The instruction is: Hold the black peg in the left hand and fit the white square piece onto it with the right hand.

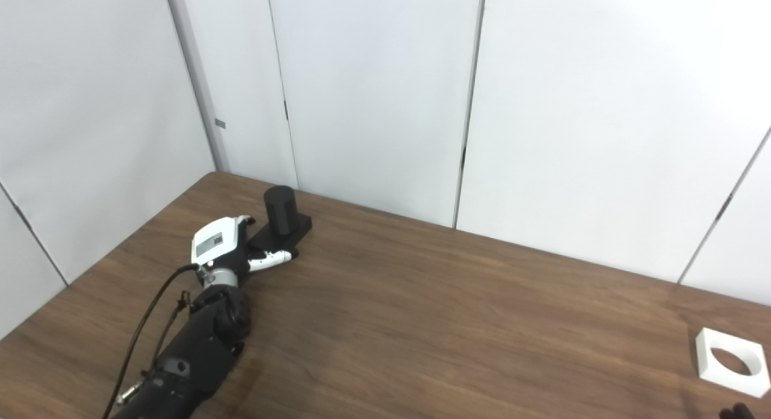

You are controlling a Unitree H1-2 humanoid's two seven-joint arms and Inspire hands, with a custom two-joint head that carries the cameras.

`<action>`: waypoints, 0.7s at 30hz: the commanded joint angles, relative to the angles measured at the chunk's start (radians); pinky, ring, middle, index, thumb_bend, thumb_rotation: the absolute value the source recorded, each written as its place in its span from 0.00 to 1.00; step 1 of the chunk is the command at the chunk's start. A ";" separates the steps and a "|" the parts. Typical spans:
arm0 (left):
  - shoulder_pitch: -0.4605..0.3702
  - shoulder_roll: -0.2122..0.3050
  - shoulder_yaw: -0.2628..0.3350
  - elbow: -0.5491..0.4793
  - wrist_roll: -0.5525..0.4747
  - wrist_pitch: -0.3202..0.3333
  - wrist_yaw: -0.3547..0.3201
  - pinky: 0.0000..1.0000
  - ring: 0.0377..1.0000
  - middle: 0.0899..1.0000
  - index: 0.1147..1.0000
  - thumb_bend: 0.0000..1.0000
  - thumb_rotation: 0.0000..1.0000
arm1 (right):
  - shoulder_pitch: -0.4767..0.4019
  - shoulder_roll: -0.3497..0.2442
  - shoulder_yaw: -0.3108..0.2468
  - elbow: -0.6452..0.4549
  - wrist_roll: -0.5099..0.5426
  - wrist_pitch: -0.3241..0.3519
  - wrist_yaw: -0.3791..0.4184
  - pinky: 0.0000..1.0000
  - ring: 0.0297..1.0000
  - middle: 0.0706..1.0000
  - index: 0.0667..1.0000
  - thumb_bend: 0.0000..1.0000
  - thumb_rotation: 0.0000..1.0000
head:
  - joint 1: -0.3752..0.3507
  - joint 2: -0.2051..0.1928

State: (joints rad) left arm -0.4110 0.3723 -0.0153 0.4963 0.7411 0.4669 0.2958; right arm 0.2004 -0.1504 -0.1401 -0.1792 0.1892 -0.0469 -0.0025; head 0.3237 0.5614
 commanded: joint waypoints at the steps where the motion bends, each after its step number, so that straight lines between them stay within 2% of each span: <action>1: -0.051 0.037 -0.003 -0.001 0.013 0.000 0.041 0.96 0.92 0.89 0.80 0.97 0.64 | 0.015 0.022 -0.004 -0.013 0.015 -0.025 0.009 0.98 0.97 0.96 0.97 0.66 0.97 | 0.000 0.001; 6: -0.057 0.045 -0.025 0.021 0.016 -0.002 0.059 0.94 0.90 0.86 0.74 0.96 0.64 | 0.014 0.020 -0.004 -0.013 0.019 -0.026 0.011 0.97 0.97 0.96 0.98 0.66 0.97 | 0.000 0.001; 11: -0.064 0.047 -0.034 0.035 0.051 0.002 0.038 0.94 0.90 0.84 0.68 0.93 0.64 | 0.016 0.017 -0.004 -0.013 0.024 -0.022 0.012 1.00 0.98 0.96 0.98 0.66 0.97 | -0.002 0.002; 13: -0.068 0.045 -0.030 0.041 0.068 0.003 0.027 0.93 0.89 0.82 0.64 0.92 0.64 | 0.016 0.017 -0.003 -0.013 0.020 -0.024 0.010 0.98 0.97 0.95 0.98 0.63 0.99 | -0.010 0.001; 17: -0.061 0.048 -0.035 0.035 0.032 -0.016 0.052 0.92 0.87 0.78 0.50 0.88 0.51 | 0.015 0.016 -0.003 -0.011 0.023 -0.025 0.012 0.96 0.96 0.95 0.97 0.63 0.97 | -0.010 0.000; 21: -0.053 0.050 -0.034 0.038 0.001 -0.038 0.078 0.92 0.85 0.73 0.41 0.87 0.39 | 0.016 0.016 -0.002 -0.010 0.022 -0.020 0.011 0.95 0.96 0.95 0.96 0.65 0.95 | -0.010 -0.001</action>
State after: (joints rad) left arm -0.4312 0.3939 -0.0519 0.5497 0.7428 0.4544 0.3402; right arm 0.2023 -0.1512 -0.1404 -0.1805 0.2100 -0.0446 -0.0018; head 0.3129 0.5599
